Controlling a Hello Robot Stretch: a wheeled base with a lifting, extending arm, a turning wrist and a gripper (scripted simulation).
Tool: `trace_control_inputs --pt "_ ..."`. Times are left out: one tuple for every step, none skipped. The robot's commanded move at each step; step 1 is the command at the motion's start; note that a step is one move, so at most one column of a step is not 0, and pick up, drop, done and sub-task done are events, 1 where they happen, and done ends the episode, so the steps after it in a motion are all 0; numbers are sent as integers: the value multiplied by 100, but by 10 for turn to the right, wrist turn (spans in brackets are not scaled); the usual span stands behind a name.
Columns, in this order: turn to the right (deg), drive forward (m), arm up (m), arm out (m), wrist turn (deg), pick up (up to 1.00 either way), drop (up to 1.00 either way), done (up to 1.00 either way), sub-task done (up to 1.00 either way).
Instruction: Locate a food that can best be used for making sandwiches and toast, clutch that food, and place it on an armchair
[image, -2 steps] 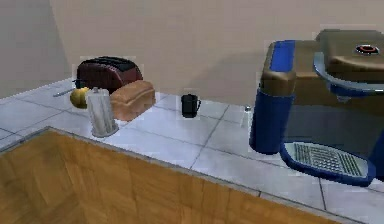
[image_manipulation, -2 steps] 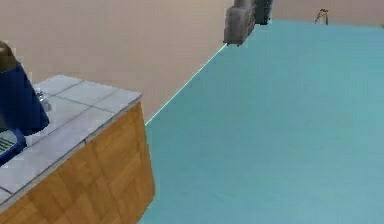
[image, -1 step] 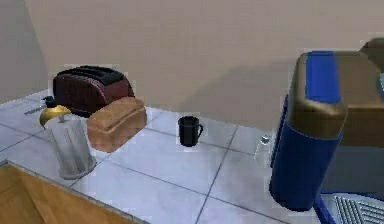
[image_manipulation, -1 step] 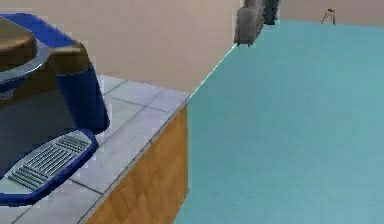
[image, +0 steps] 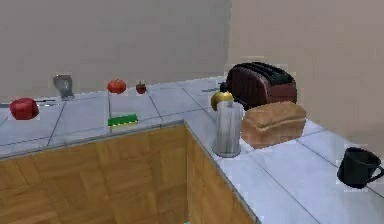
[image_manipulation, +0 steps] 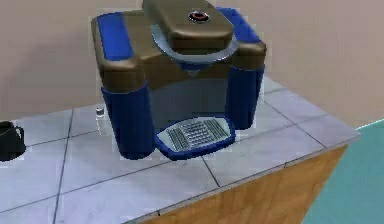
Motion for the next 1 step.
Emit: trace_control_inputs --pt "-450 0 0 0 0 0 0 0 0"
